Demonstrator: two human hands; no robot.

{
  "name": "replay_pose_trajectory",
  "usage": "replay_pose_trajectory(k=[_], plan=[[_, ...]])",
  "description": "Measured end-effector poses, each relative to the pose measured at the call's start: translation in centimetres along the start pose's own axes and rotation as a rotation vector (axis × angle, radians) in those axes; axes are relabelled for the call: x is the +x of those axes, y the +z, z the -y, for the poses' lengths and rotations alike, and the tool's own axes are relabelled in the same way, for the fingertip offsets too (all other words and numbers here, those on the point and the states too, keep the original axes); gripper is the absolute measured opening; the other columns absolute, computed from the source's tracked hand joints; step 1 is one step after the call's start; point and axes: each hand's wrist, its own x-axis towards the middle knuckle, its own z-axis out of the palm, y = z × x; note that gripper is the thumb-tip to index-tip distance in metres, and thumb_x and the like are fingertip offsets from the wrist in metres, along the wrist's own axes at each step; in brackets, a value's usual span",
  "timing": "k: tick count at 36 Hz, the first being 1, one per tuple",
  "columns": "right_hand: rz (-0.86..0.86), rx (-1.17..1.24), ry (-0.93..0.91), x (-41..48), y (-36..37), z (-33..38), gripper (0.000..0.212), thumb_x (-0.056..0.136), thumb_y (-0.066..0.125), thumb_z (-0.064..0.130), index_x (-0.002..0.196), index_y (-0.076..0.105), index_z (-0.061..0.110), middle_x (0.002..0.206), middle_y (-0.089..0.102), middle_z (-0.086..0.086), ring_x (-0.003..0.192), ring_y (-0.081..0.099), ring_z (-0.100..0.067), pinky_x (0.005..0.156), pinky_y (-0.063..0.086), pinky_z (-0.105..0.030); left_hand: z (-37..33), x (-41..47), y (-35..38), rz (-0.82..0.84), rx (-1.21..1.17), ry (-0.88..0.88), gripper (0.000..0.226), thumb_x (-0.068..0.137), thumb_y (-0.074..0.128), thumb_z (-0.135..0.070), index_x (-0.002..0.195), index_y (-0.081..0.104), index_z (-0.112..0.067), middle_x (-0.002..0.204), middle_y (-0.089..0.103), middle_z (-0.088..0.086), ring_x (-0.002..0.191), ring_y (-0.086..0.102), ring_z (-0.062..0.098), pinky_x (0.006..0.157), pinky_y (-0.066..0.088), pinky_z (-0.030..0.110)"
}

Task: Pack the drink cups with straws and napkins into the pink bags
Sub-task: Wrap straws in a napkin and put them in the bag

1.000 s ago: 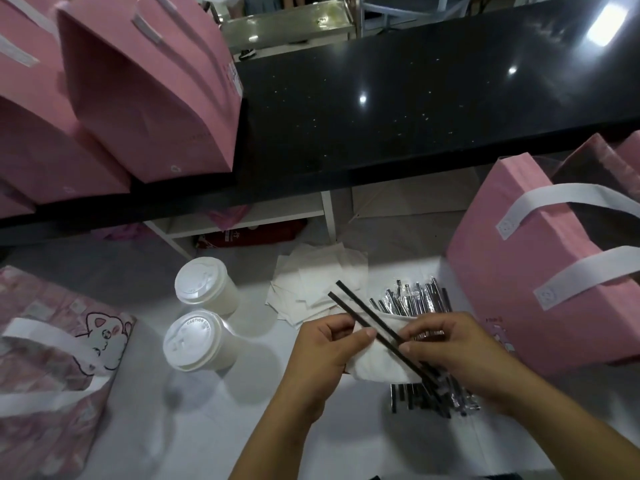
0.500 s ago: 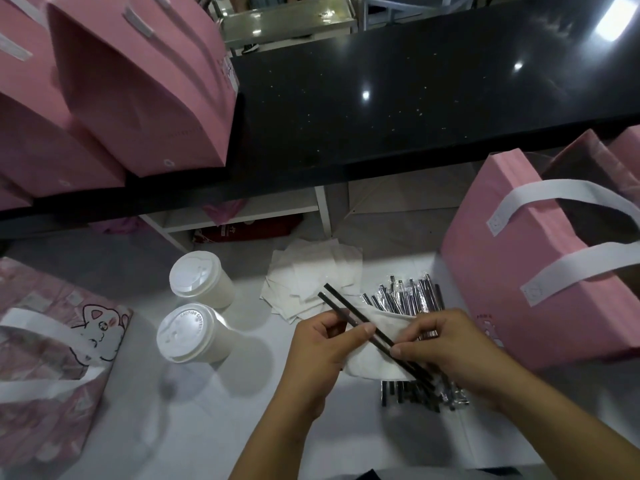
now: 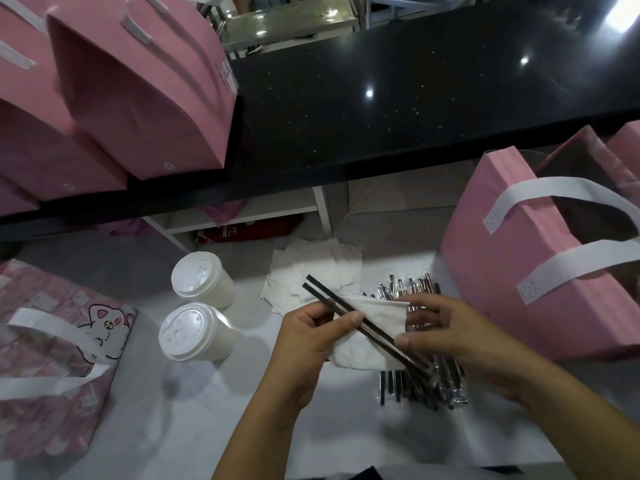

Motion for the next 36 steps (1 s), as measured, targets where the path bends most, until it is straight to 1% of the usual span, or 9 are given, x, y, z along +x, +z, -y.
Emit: replay_pose_trajectory(k=[4,9,12,17,21,25,28,31,36], plan=[[0.086,-0.030,0.023,-0.1,0.0,-0.1,0.062,0.058,0.095,0.015,0.114,0.070,0.009,0.102,0.075,-0.017,0.091,0.074,-0.026,0.078,0.056,-0.028,-0.2,0.0,0.2,0.006,-0.017,-0.011,0.040,0.061,0.086,-0.026,0.096,0.080,-0.009,0.102,0.077,0.018,0.093,0.075,0.031,0.073,0.061,0.033],[0.042,-0.004,-0.022,-0.1,0.3,-0.1,0.034,0.068,0.085,0.004,0.101,0.077,0.008,0.083,0.071,-0.016,0.069,0.068,-0.020,0.056,0.051,-0.023,-0.2,-0.1,0.5,-0.006,-0.036,-0.023,0.039,0.063,0.085,-0.026,0.097,0.079,-0.009,0.105,0.076,0.017,0.096,0.074,0.032,0.076,0.062,0.034],[0.000,-0.015,-0.062,-0.2,0.4,0.1,0.024,0.070,0.082,-0.001,0.091,0.079,0.011,0.076,0.072,-0.011,0.065,0.066,-0.017,0.055,0.051,-0.023,-0.3,-0.1,0.8,-0.012,-0.061,-0.026,0.035,0.066,0.083,-0.023,0.098,0.079,-0.009,0.105,0.076,0.016,0.095,0.075,0.029,0.071,0.059,0.030],[-0.076,-0.025,-0.118,-0.3,0.8,0.5,0.025,0.075,0.079,-0.007,0.094,0.079,0.009,0.094,0.075,-0.022,0.081,0.070,-0.027,0.077,0.057,-0.040,-0.5,0.0,1.2,-0.012,-0.129,-0.056,0.033,0.070,0.080,-0.021,0.101,0.078,-0.008,0.108,0.076,0.016,0.097,0.074,0.029,0.072,0.060,0.032],[-0.135,-0.007,-0.154,-0.2,1.1,0.8,0.026,0.075,0.077,-0.010,0.091,0.078,0.010,0.090,0.077,-0.016,0.080,0.072,-0.025,0.074,0.059,-0.036,-0.6,0.1,1.1,0.055,-0.276,-0.083,0.022,0.076,0.079,-0.020,0.098,0.079,-0.015,0.103,0.074,0.013,0.087,0.073,0.022,0.070,0.060,0.036],[-0.097,0.129,-0.186,-0.3,1.3,1.2,0.031,0.076,0.074,-0.013,0.099,0.077,0.009,0.092,0.078,-0.013,0.074,0.073,-0.014,0.062,0.055,-0.021,-0.5,0.1,0.9,0.188,-0.562,-0.172,0.040,0.073,0.065,0.001,0.112,0.074,-0.003,0.114,0.072,0.019,0.097,0.073,0.030,0.075,0.060,0.037],[-0.086,0.135,-0.181,-0.4,1.2,1.2,0.029,0.078,0.073,-0.013,0.098,0.078,0.008,0.090,0.077,-0.015,0.073,0.072,-0.017,0.060,0.054,-0.021,-0.1,0.1,1.2,0.196,-0.482,-0.158,0.033,0.078,0.069,0.007,0.107,0.076,-0.006,0.108,0.074,0.013,0.097,0.074,0.025,0.076,0.060,0.033],[-0.080,0.084,-0.170,-0.5,1.4,1.2,0.029,0.078,0.073,-0.014,0.098,0.076,0.006,0.087,0.076,-0.016,0.071,0.070,-0.018,0.059,0.054,-0.023,0.4,-0.2,1.7,0.179,-0.349,-0.144,0.016,0.079,0.073,-0.007,0.090,0.081,-0.017,0.090,0.074,0.005,0.080,0.073,0.014,0.066,0.058,0.026],[-0.051,0.059,-0.137,-0.6,1.6,1.2,0.028,0.078,0.071,-0.015,0.094,0.076,0.007,0.069,0.068,-0.016,0.055,0.057,-0.014,0.046,0.044,-0.023,0.2,-0.7,2.3,0.072,-0.121,-0.064,0.028,0.074,0.080,-0.023,0.101,0.079,-0.015,0.091,0.067,0.002,0.063,0.057,0.008,0.056,0.046,0.020]])
